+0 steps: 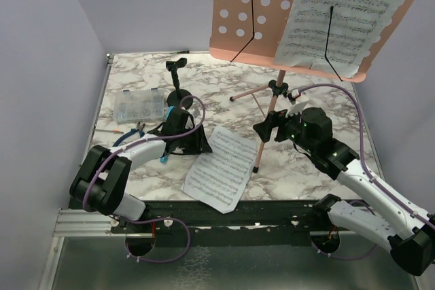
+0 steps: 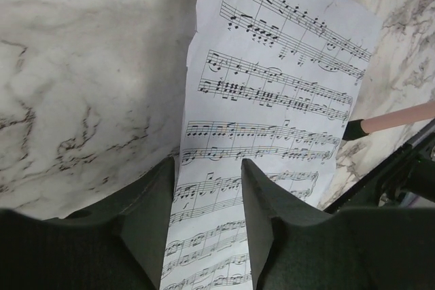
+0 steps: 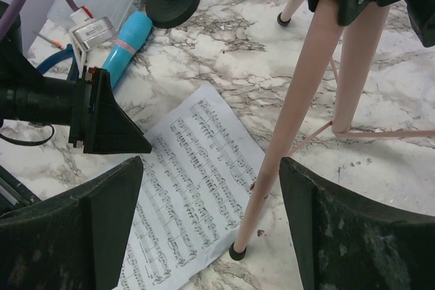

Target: Set up the instrument practice props

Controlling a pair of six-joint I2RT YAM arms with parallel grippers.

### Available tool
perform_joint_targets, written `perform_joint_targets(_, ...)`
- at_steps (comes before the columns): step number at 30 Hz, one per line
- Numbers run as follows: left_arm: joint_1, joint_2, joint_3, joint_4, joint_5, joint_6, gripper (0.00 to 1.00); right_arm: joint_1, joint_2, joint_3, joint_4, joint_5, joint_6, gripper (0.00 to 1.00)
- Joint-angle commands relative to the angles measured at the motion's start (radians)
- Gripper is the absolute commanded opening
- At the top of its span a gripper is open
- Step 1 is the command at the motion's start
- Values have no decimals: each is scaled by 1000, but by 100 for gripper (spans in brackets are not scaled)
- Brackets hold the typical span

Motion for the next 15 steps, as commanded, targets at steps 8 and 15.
perform_joint_targets(8, -4, -29, -51, -131, -135, 19, 49, 6, 20, 28, 36, -25, -14, 86)
perform_joint_targets(15, -3, 25, -63, -113, -118, 32, 40, 6, 18, 27, 41, -22, -13, 85)
